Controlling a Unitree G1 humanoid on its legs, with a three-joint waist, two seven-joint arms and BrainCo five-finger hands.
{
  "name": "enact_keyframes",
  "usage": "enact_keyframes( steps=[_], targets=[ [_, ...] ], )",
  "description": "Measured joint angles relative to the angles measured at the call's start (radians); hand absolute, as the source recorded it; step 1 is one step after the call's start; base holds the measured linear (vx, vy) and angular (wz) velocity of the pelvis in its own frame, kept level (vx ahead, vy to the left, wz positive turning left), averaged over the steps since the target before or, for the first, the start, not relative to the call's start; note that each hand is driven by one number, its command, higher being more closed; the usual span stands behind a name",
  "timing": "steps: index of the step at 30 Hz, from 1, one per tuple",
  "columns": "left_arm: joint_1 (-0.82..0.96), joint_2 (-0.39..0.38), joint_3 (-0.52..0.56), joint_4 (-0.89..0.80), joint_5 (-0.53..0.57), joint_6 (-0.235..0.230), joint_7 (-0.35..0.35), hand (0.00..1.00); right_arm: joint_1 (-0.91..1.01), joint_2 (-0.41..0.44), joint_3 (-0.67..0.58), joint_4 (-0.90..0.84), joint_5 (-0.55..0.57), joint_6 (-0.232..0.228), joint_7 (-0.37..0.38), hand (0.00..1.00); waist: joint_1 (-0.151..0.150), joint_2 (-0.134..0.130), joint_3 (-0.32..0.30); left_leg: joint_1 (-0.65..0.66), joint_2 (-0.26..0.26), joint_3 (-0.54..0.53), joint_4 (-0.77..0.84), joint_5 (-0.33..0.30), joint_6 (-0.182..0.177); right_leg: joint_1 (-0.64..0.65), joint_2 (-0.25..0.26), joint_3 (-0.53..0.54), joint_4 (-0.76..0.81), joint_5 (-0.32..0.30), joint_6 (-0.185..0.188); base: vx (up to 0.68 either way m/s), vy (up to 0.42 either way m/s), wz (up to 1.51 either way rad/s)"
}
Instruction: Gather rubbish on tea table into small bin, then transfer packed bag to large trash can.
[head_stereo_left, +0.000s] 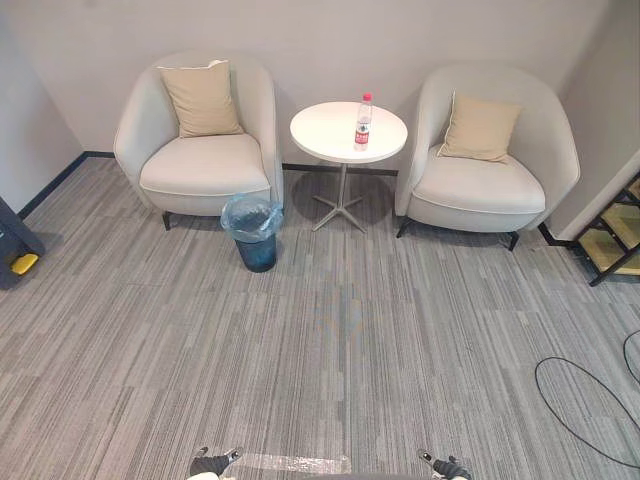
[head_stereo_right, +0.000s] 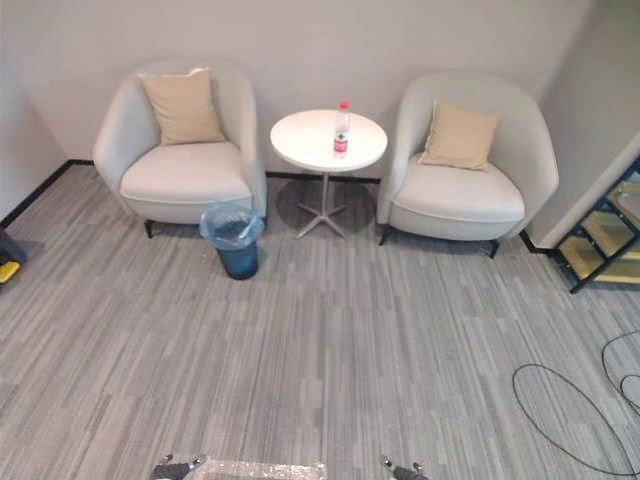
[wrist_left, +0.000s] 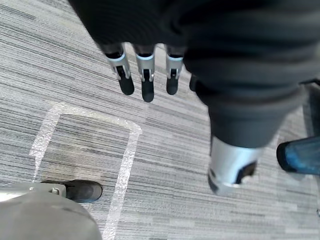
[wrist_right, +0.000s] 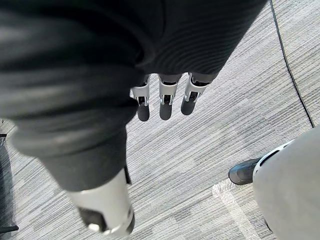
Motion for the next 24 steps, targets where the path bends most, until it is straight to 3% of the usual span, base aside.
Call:
enact_keyframes(
  steps=[24],
  targets=[
    [-0.021,0.019,-0.073,0.004,0.057,0.007,-0.031,0.00,-0.022,-0.018,0.039,0.014,-0.001,0.009,0.026,0.00,-0.007,0.010,0.033,0.001,0.002,0.024,-0.004,-0.001,0.000,-0.008,0.002,0.023,-0.001,0.001,-0.002,-0.03,-0.010,-0.02]
  ],
)
